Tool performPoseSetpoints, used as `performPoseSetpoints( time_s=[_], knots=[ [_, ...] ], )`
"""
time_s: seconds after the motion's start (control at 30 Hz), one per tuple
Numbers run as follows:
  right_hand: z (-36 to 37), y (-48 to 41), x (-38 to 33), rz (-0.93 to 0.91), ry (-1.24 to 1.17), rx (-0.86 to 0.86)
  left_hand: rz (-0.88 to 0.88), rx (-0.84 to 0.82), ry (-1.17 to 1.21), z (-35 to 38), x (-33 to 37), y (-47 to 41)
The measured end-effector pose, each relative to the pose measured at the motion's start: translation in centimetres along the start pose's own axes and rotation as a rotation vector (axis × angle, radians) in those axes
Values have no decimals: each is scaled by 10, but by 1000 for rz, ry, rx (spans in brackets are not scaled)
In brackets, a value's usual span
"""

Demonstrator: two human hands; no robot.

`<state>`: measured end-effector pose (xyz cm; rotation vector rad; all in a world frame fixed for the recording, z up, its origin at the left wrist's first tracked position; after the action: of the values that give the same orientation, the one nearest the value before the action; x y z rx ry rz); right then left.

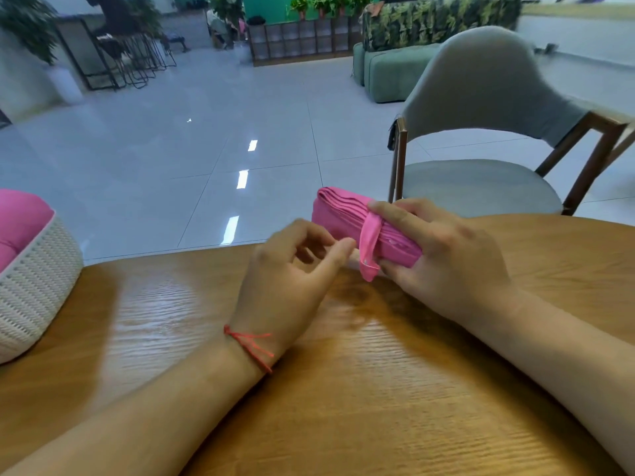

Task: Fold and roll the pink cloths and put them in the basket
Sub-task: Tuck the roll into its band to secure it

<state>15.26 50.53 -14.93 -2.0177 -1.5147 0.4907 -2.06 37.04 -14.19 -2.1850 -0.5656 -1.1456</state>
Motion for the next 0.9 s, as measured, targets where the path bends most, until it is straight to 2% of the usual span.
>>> performPoseSetpoints(
  time_s=[0.33, 0.5, 0.67, 0.9],
  knots=[
    [-1, -3, -8, -39, 70, -15, -174, -176, 189, 15, -6, 3],
    [0, 0, -1, 4, 84, -19, -285, -426, 308, 24, -8, 2],
    [2, 0, 1, 5, 111, -28, -389, -553, 432, 28, -10, 4],
    [2, -1, 1, 8, 99, -15, -409, -544, 406, 32, -7, 6]
  ],
)
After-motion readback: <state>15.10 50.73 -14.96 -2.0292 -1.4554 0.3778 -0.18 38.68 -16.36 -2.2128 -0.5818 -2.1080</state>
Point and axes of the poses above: each hand's wrist, its own y-axis away from the middle knuckle, its own z-axis out of the palm, x = y × z, the point moved 4 cm from there along -y, towards the middle knuckle, and after that the axes turned 15 degrees about -z, right-handed, at the moved point
